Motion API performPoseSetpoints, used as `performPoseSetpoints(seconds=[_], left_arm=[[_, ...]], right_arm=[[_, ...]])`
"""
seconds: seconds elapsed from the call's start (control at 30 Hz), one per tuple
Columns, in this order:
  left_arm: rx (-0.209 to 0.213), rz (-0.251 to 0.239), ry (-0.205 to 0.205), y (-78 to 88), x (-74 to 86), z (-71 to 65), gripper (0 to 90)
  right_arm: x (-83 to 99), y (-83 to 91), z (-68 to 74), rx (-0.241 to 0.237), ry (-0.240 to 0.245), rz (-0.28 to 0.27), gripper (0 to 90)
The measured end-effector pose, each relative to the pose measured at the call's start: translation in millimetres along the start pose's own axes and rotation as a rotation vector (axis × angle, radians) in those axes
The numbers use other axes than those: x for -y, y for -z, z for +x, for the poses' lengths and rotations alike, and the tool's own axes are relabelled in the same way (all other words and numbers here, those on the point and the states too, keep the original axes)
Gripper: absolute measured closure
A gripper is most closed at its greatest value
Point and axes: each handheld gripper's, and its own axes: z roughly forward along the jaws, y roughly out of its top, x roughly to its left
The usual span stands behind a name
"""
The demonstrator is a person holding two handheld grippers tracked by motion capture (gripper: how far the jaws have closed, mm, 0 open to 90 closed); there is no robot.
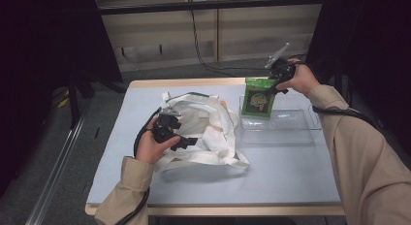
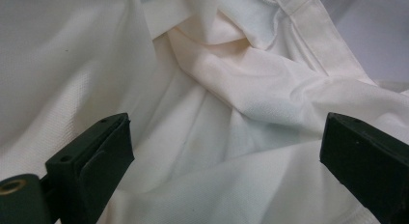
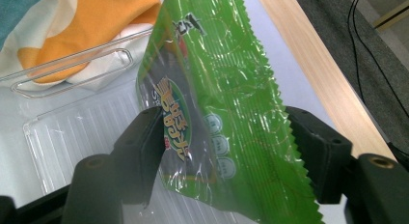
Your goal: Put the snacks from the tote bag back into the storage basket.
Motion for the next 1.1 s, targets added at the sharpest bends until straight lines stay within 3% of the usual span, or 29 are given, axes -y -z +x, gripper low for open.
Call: performPoseSetpoints(seconds=[0.33, 0.8, 1.1], left_arm=[[0.010, -0.004, -0.003, -2.0, -0.2, -0.9, 4.4], [0.012, -0.002, -0.007, -3.7, -1.1, -3.1, 4.4], [0.010, -0.013, -0.010, -0.8, -2.2, -5.6, 4.4]], right_arm=[[5.3, 4.9, -0.7, 0.027, -0.038, -0.006, 21.4], [13.8, 12.4, 5.1, 0.032, -0.086, -0.007, 16.8], [17.8, 20.4, 12.3, 0.023, -0.091, -0.007, 15.3]])
